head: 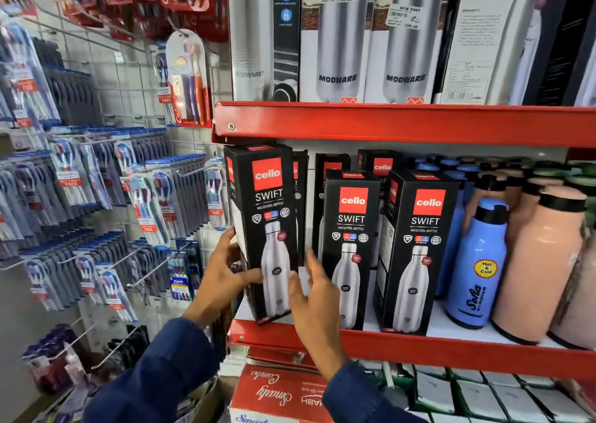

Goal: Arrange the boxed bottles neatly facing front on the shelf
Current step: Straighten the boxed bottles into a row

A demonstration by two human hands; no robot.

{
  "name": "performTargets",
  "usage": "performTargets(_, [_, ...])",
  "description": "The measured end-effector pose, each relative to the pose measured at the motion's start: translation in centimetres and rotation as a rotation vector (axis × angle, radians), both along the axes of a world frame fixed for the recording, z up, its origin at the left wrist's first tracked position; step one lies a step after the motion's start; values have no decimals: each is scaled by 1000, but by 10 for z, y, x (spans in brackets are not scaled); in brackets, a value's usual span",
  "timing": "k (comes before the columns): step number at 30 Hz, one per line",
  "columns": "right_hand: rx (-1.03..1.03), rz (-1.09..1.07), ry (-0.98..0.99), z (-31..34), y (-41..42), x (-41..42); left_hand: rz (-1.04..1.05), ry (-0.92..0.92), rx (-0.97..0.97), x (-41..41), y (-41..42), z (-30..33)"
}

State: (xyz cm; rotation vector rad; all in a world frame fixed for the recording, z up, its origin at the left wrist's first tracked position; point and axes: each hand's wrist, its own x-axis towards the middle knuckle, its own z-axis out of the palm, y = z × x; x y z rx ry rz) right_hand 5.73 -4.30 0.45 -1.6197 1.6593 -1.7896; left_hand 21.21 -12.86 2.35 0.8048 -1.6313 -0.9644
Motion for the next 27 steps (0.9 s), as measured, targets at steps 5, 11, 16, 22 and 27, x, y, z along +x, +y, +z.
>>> performTargets(5, [44,-20,7,-8,-17,5,-135,3,58,-7,-9,-2])
performTargets(11, [116,-81,16,-26,-27,6,-108,-16,160,-17,-20,-35])
performTargets(16, [179,-124,65,-40,-24,0,-86,-95,57,-15,-17,-65])
performTargets(22, [300,-114,195,-55,-15,-1,219,-328,-66,-20,-6,-88])
performTargets(27, [344,-128,282,-56,-12,2,365,-415,-38,-21,-2,-99])
